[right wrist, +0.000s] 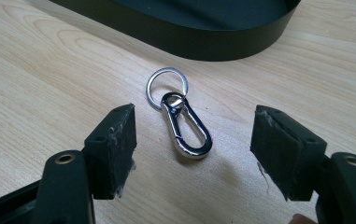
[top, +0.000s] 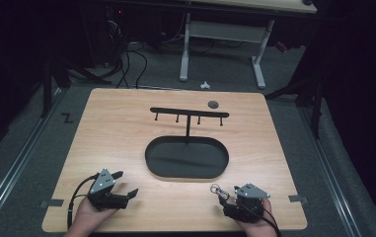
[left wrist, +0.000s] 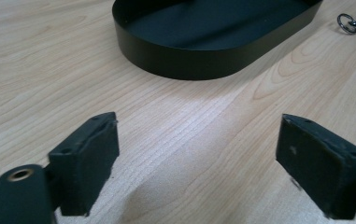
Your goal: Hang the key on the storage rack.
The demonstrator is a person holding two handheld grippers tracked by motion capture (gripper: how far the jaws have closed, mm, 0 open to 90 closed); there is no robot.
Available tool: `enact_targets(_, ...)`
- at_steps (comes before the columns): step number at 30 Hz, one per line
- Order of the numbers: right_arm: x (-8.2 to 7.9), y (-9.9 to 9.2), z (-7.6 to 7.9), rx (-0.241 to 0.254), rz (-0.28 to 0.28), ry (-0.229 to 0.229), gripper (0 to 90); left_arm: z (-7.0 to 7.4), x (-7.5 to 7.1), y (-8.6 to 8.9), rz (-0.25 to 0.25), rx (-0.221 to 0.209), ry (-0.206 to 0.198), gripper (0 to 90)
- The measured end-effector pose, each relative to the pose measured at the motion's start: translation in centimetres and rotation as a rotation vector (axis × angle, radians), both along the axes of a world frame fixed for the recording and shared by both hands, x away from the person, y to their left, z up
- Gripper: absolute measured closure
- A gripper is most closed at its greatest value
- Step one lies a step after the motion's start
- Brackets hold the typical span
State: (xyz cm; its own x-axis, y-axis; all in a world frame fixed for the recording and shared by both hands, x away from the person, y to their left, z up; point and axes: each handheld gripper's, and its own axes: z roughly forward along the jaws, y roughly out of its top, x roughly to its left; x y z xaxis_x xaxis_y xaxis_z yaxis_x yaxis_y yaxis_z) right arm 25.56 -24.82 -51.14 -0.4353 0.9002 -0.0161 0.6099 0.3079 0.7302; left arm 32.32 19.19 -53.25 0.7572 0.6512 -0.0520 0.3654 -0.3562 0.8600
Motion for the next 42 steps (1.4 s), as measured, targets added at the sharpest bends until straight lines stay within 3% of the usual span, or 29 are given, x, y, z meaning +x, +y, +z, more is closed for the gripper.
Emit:
enact_targets(3, 0.0, 0.0, 0.1, 0.005, 0.007, 0.009, 32.3, 0.0, -0.4, 0.2, 0.007, -0.024, -0.055, 14.4)
enact_targets(7, 0.1, 0.2, 0.1, -0.004, 0.009, 0.028, 31.5, 0.4, -0.9, 0.3, -0.029, -0.049, -0.113, 14.9)
enact_targets(9, 0.2, 0.2, 0.1, 0.001, 0.008, 0.036, 31.2, 1.2, -1.0, 0.4, -0.047, -0.094, -0.136, 14.4)
enact_targets(13, 0.4, 0.3, 0.1, -0.003, 0.013, 0.039, 30.6, 1.3, -0.9, 0.5, -0.051, -0.103, -0.133, 14.5)
enact_targets(15, 0.4, 0.5, 0.2, -0.014, 0.018, 0.047, 29.2, 1.2, -0.7, 0.5, -0.055, -0.101, -0.104, 14.5)
enact_targets(17, 0.6, 0.6, 0.2, -0.033, 0.036, 0.071, 28.5, 1.1, -0.7, 0.3, -0.046, -0.086, -0.097, 17.1)
enact_targets(19, 0.6, 0.7, 0.4, -0.043, 0.041, 0.068, 23.6, 1.0, -0.8, 0.1, -0.045, -0.055, -0.097, 17.8)
enact_targets(24, 1.0, 0.4, 0.7, -0.062, 0.049, 0.084, 31.8, 1.0, -1.0, 0.0, -0.052, -0.018, -0.106, 19.7)
enact_targets(29, 1.5, 0.4, 0.9, -0.091, 0.059, 0.107, 33.6, 1.0, -1.0, 0.1, -0.074, -0.038, -0.105, 25.3)
enact_targets(31, 1.8, 0.6, 0.9, -0.122, 0.055, 0.125, 35.2, 1.0, -1.0, 0.1, -0.070, -0.047, -0.107, 24.3)
enact_targets(42, 3.1, 1.2, 1.1, -0.171, 0.086, 0.202, 41.1, 1.0, -0.9, 0.4, -0.038, -0.084, -0.110, 21.9)
